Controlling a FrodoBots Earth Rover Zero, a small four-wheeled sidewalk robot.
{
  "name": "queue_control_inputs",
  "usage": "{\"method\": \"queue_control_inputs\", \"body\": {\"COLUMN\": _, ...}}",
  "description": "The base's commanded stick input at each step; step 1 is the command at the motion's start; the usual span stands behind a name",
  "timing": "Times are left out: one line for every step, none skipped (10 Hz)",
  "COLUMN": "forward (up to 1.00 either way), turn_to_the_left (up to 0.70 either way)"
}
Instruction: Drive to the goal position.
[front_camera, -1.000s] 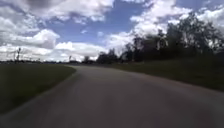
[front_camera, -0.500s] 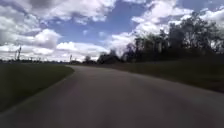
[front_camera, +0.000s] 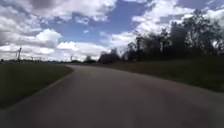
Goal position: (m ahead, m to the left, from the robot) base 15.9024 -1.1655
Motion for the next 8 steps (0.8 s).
{"method": "queue_control_inputs", "body": {"forward": 1.00, "turn_to_the_left": 0.08}}
{"method": "queue_control_inputs", "body": {"forward": 1.00, "turn_to_the_left": 0.11}}
{"method": "queue_control_inputs", "body": {"forward": 1.00, "turn_to_the_left": 0.11}}
{"method": "queue_control_inputs", "body": {"forward": 1.00, "turn_to_the_left": 0.11}}
{"method": "queue_control_inputs", "body": {"forward": 1.00, "turn_to_the_left": 0.10}}
{"method": "queue_control_inputs", "body": {"forward": 1.00, "turn_to_the_left": 0.09}}
{"method": "queue_control_inputs", "body": {"forward": 1.00, "turn_to_the_left": 0.02}}
{"method": "queue_control_inputs", "body": {"forward": 1.00, "turn_to_the_left": 0.02}}
